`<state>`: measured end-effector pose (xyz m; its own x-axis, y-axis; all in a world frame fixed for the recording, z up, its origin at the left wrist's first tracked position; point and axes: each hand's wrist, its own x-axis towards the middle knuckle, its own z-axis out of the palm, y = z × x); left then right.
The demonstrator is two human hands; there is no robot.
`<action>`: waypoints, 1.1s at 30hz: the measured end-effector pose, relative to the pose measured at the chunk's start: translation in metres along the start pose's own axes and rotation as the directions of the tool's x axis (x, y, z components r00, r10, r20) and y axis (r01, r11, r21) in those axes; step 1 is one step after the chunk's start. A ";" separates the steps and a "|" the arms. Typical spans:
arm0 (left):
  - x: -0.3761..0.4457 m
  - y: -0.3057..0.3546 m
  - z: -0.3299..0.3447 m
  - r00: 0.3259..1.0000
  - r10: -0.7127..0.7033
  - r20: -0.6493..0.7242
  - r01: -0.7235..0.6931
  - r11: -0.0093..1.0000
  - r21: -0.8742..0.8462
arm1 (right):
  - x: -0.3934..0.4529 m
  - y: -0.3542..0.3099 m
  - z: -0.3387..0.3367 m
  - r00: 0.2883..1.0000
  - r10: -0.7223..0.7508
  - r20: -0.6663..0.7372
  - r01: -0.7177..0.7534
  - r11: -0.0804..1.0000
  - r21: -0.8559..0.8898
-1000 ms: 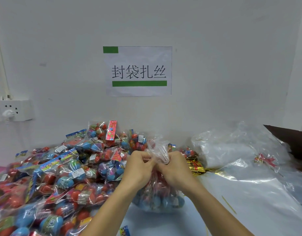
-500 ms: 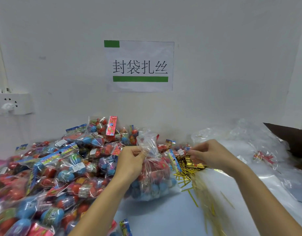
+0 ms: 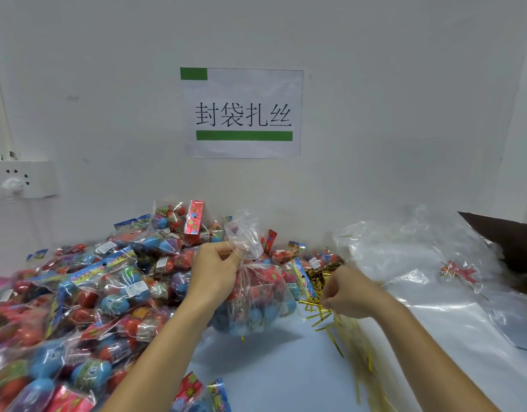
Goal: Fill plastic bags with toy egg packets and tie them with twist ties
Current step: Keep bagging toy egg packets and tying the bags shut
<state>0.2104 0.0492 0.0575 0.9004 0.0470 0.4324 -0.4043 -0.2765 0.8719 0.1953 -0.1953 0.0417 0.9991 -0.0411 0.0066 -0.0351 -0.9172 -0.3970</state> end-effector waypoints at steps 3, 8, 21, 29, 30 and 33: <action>0.000 0.001 -0.001 1.000 0.007 0.017 -0.007 1.000 0.006 | 0.006 -0.002 0.020 1.000 0.015 0.006 -0.014 0.999 -0.044; 0.001 0.002 -0.003 0.999 -0.001 0.047 -0.001 1.000 0.025 | 0.013 0.012 0.036 0.997 0.057 -0.060 -0.060 0.997 -0.053; 0.000 0.003 -0.003 0.998 -0.013 0.057 0.011 1.000 0.021 | 0.014 0.016 0.058 0.951 0.179 -0.252 -0.170 0.984 0.061; 0.000 0.003 -0.001 0.998 -0.014 0.066 0.012 0.999 0.036 | 0.019 0.018 0.061 0.948 0.213 -0.237 -0.213 0.977 0.029; 0.000 0.003 0.000 0.998 -0.015 0.067 0.012 0.999 0.036 | 0.019 0.018 0.061 0.951 0.220 -0.219 -0.217 0.975 0.038; -0.001 0.003 0.000 0.997 -0.018 0.076 0.015 0.999 0.038 | 0.018 0.016 0.057 0.964 0.215 -0.159 -0.214 0.976 0.028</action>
<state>0.2084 0.0482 0.0602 0.9171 -0.0209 0.3982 -0.3843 -0.3124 0.8687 0.2145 -0.1877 -0.0172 0.9516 -0.3001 0.0667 -0.2472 -0.8758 -0.4145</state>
